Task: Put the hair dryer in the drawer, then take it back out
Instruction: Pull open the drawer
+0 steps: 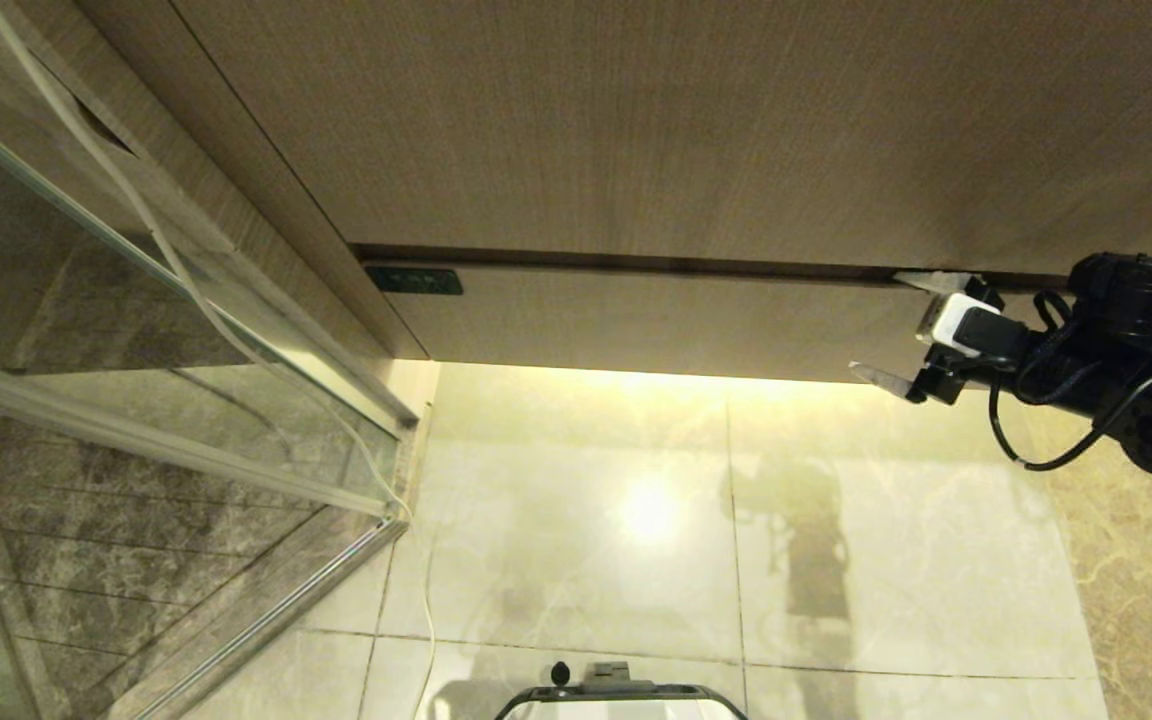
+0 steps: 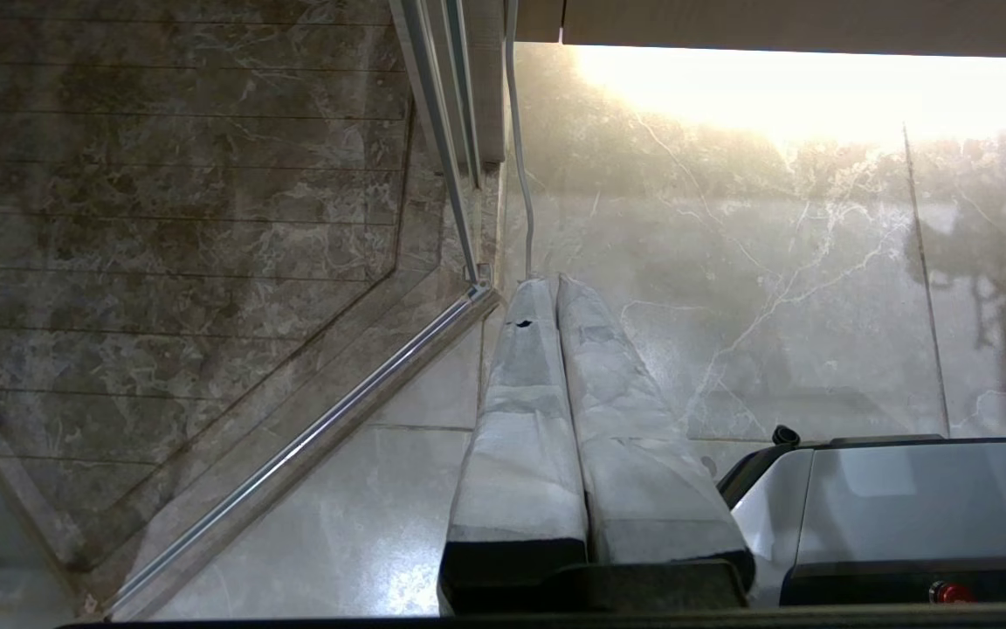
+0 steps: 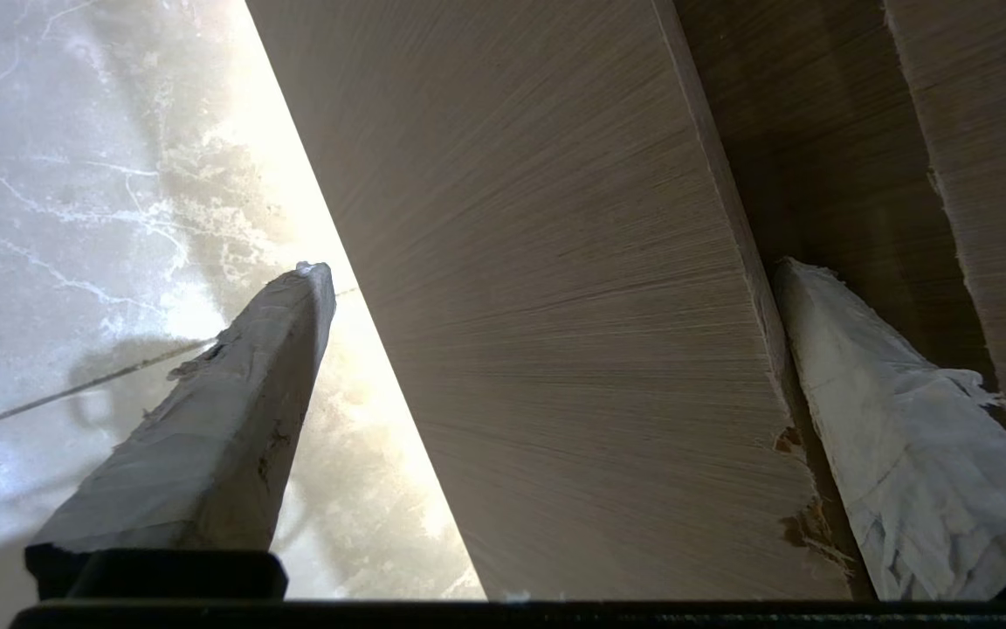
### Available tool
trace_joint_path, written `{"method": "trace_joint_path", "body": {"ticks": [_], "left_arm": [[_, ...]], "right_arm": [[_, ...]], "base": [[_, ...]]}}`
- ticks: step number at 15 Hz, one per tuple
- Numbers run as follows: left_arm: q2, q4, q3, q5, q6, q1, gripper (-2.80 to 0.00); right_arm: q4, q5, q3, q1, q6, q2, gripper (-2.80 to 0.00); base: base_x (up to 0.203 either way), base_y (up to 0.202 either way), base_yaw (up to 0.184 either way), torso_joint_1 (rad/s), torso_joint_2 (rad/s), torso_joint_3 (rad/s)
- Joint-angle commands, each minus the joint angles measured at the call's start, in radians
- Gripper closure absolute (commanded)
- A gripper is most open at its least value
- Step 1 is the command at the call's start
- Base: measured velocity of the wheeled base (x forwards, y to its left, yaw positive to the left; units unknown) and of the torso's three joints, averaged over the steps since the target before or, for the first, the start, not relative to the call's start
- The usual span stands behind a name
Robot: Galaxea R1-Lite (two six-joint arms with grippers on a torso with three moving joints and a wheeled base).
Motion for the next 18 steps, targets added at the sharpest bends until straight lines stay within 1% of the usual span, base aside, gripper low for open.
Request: {"method": "trace_joint_path", "body": {"ticks": [1,2,18], "left_arm": [[0.000,0.000,0.002,0.000,-0.001,0.000,0.00],[0.000,0.000,0.002,0.000,-0.001,0.000,0.00],[0.000,0.000,0.000,0.000,-0.001,0.000,0.00]], "right_arm": [[-0.001,0.003,0.018,0.000,-0.001,0.000,-2.80],[-0.001,0.001,0.028,0.000,0.016,-0.002,-2.80],[0.032,-0.006,0.051,0.004,0.019,-0.025,-2.80]], "base": [[0.000,0.000,0.000,0.000,0.00,0.000],[0.000,0.000,0.000,0.000,0.00,0.000],[0.000,0.000,0.000,0.000,0.00,0.000]]}}
